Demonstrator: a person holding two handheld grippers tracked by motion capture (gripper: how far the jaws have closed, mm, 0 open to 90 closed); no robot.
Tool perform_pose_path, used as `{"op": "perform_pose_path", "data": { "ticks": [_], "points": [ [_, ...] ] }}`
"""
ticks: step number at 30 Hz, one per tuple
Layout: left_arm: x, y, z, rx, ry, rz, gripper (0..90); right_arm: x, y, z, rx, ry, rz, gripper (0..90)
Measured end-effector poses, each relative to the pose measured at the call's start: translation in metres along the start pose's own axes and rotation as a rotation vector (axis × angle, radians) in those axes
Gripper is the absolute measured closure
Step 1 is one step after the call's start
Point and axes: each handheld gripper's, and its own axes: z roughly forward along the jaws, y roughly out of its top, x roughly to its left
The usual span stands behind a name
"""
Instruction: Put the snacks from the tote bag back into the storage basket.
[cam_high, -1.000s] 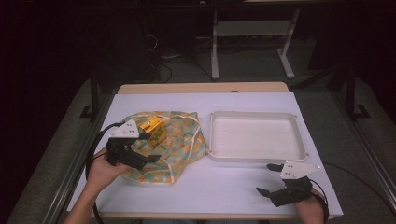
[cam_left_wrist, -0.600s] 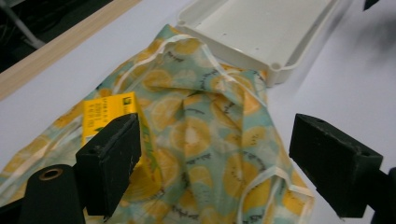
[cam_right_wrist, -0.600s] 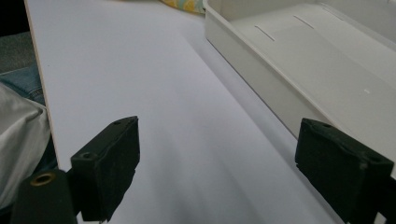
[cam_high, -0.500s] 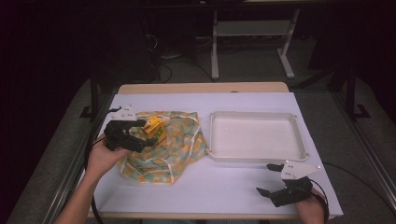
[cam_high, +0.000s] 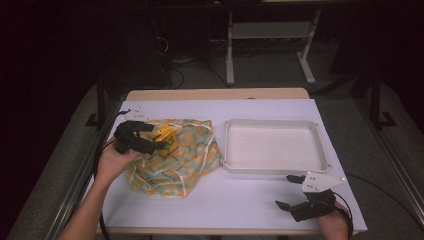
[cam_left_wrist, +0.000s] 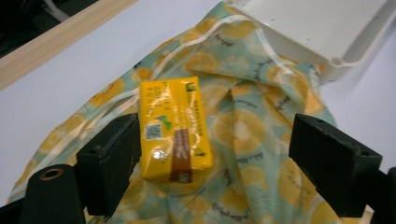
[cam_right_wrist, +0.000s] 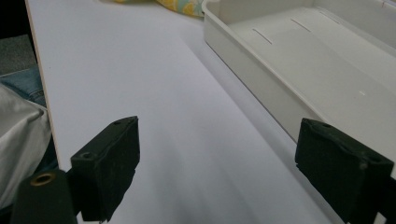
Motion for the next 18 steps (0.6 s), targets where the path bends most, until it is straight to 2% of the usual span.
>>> {"op": "perform_pose_path", "data": {
  "ticks": [12, 13, 18],
  "points": [
    [0.009, 0.005, 0.018, 0.050, 0.064, -0.027, 19.0, 0.001, 0.000, 0.000, -0.001, 0.002, -0.001, 13.5],
    [0.013, 0.005, 0.020, 0.071, 0.063, -0.023, 19.4, 0.001, 0.000, 0.000, 0.000, 0.003, 0.003, 13.5],
    [0.014, 0.004, 0.026, 0.089, 0.066, -0.033, 21.1, 0.001, 0.000, -0.001, -0.001, 0.002, 0.003, 13.4]
  ]
}}
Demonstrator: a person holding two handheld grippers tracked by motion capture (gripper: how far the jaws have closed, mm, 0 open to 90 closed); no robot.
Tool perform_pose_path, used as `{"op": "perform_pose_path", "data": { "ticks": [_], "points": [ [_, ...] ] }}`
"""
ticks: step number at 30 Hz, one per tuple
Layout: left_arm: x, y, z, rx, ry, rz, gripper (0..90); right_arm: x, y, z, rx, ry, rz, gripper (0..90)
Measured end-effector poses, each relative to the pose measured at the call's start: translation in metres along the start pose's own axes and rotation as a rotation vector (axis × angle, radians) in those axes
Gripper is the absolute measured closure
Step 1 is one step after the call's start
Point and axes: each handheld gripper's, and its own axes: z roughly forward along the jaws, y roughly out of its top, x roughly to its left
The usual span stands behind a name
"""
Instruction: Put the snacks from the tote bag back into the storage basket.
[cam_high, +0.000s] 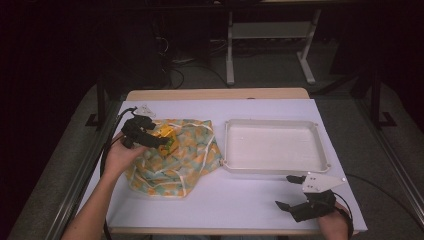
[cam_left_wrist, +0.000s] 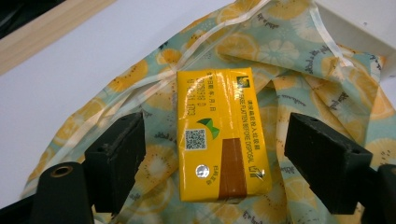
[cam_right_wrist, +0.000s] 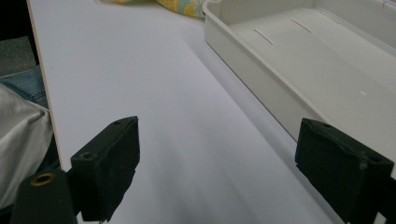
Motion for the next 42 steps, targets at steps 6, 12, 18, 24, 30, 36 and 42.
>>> {"op": "perform_pose_path", "data": {
  "ticks": [6, 12, 18, 24, 30, 36, 42],
  "points": [
    [-0.003, 0.002, 0.007, 0.034, 0.025, 0.021, 27.5, 0.000, 0.000, 0.000, 0.000, 0.002, 0.000, 13.4],
    [-0.005, 0.003, 0.012, 0.053, 0.027, 0.008, 32.2, 0.000, 0.000, 0.000, 0.002, 0.004, 0.001, 13.4],
    [-0.006, 0.002, 0.015, 0.066, 0.025, -0.010, 36.4, 0.000, 0.000, 0.000, 0.001, 0.005, 0.000, 13.5],
    [-0.004, 0.003, 0.016, 0.075, 0.037, -0.018, 39.8, 0.000, 0.000, 0.000, 0.001, 0.005, -0.001, 13.4],
    [-0.004, 0.002, 0.018, 0.076, 0.030, -0.026, 44.6, 0.000, 0.000, 0.000, 0.000, 0.005, -0.001, 13.4],
    [-0.004, 0.003, 0.018, 0.086, 0.034, -0.020, 46.8, 0.000, 0.000, 0.000, 0.000, 0.003, 0.001, 13.5],
    [-0.005, 0.003, 0.018, 0.094, 0.042, -0.016, 48.4, 0.000, 0.000, 0.000, 0.002, 0.004, 0.001, 13.5]
  ]
}}
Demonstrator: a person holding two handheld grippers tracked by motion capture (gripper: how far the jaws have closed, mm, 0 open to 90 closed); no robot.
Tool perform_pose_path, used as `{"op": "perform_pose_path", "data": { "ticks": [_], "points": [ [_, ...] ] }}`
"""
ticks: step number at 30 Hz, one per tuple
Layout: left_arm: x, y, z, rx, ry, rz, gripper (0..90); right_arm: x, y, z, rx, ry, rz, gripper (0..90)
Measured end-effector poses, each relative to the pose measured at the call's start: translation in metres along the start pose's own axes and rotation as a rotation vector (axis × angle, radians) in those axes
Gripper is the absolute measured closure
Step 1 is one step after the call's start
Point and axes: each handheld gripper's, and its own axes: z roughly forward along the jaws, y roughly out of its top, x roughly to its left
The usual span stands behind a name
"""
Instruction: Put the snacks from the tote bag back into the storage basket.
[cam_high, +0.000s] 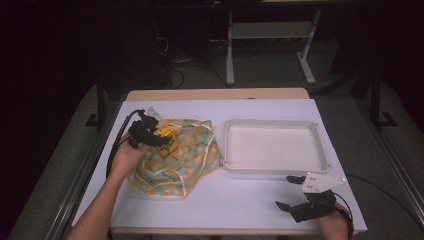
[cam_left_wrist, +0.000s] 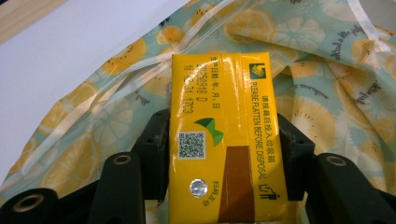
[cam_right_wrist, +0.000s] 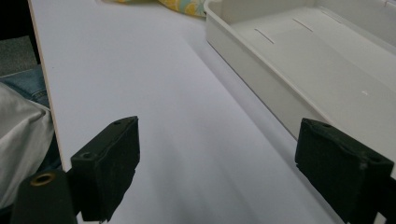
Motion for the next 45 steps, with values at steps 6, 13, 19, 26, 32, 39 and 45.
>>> {"op": "perform_pose_path", "data": {
  "ticks": [6, 13, 19, 26, 32, 39, 45],
  "points": [
    [-0.001, 0.001, -0.001, 0.013, 0.010, 0.014, 49.8, 0.000, 0.000, 0.000, -0.002, -0.001, 0.000, 13.5],
    [0.000, 0.002, -0.001, 0.012, 0.003, 0.008, 50.3, 0.000, 0.000, -0.001, -0.005, -0.004, 0.001, 13.4],
    [0.002, 0.001, -0.001, 0.010, -0.009, -0.002, 50.4, -0.001, -0.001, 0.000, -0.006, -0.006, 0.003, 13.5],
    [0.002, 0.002, -0.004, 0.013, -0.015, 0.009, 50.5, -0.001, -0.001, -0.001, -0.006, -0.006, 0.004, 13.5],
    [0.003, 0.004, -0.009, -0.002, -0.016, 0.000, 50.5, -0.001, -0.001, -0.001, -0.007, -0.007, 0.004, 13.5],
    [0.002, 0.009, -0.019, -0.019, -0.017, 0.012, 50.5, -0.001, -0.001, -0.002, -0.011, -0.005, 0.000, 13.4],
    [0.002, 0.016, -0.026, -0.027, -0.036, 0.029, 50.5, -0.002, -0.001, -0.002, -0.010, -0.007, 0.007, 13.5]
  ]
}}
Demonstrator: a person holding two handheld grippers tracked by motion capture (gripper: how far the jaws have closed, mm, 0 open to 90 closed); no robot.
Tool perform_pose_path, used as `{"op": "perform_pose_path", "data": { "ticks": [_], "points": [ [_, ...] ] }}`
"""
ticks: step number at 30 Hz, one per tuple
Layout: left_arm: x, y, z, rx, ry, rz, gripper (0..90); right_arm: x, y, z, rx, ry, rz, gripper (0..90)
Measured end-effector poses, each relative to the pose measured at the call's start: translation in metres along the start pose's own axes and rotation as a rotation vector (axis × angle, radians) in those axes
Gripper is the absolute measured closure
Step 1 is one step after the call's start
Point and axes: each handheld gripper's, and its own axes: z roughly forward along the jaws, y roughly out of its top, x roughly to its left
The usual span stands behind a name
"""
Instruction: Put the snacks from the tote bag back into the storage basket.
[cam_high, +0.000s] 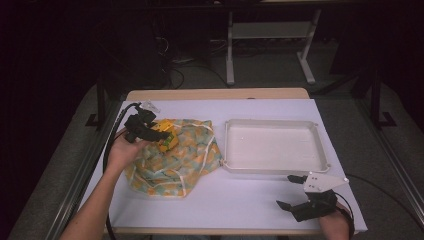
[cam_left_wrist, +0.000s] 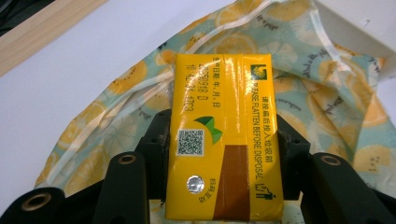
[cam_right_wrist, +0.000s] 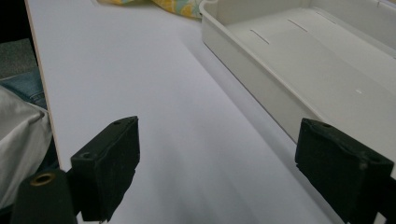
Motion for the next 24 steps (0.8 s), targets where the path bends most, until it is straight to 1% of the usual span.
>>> {"op": "perform_pose_path", "data": {
  "ticks": [3, 6, 7, 8, 11, 15, 16, 18, 20, 21, 22, 24],
  "points": [
    [-0.001, 0.002, -0.002, -0.003, 0.004, 0.001, 50.5, 0.000, 0.000, 0.000, 0.000, -0.002, 0.000, 13.5],
    [-0.002, 0.006, -0.006, -0.012, -0.002, 0.002, 50.5, 0.001, 0.000, 0.000, 0.001, -0.001, -0.005, 13.5],
    [-0.003, 0.007, -0.007, -0.021, -0.003, -0.005, 50.5, 0.000, 0.000, 0.000, 0.002, -0.002, -0.006, 13.5],
    [-0.003, 0.008, -0.008, -0.023, -0.002, 0.004, 50.5, 0.000, 0.000, 0.000, 0.004, -0.004, 0.003, 13.5],
    [-0.003, 0.012, -0.013, -0.027, -0.004, 0.013, 50.5, 0.000, 0.000, 0.001, 0.008, -0.003, 0.008, 13.5],
    [-0.006, 0.018, -0.019, -0.044, -0.010, 0.019, 50.5, 0.001, 0.000, 0.000, 0.006, -0.007, -0.001, 13.4],
    [-0.006, 0.021, -0.022, -0.033, -0.016, 0.038, 50.5, 0.000, 0.000, 0.000, 0.004, -0.008, 0.001, 13.4],
    [-0.007, 0.023, -0.023, -0.031, -0.014, 0.037, 50.5, 0.000, 0.000, 0.000, 0.003, -0.007, 0.000, 13.5],
    [-0.008, 0.027, -0.027, -0.033, -0.003, 0.053, 50.5, 0.000, 0.000, 0.000, 0.003, -0.007, 0.001, 13.5],
    [-0.008, 0.027, -0.027, -0.033, -0.003, 0.053, 50.5, 0.000, 0.000, 0.000, 0.003, -0.007, 0.001, 13.5],
    [-0.009, 0.027, -0.028, -0.037, -0.006, 0.043, 50.5, 0.000, 0.000, 0.000, 0.004, -0.007, 0.001, 13.5],
    [-0.009, 0.029, -0.030, -0.044, -0.010, 0.046, 50.5, 0.001, 0.000, -0.001, 0.003, -0.006, 0.000, 13.4]
  ]
}}
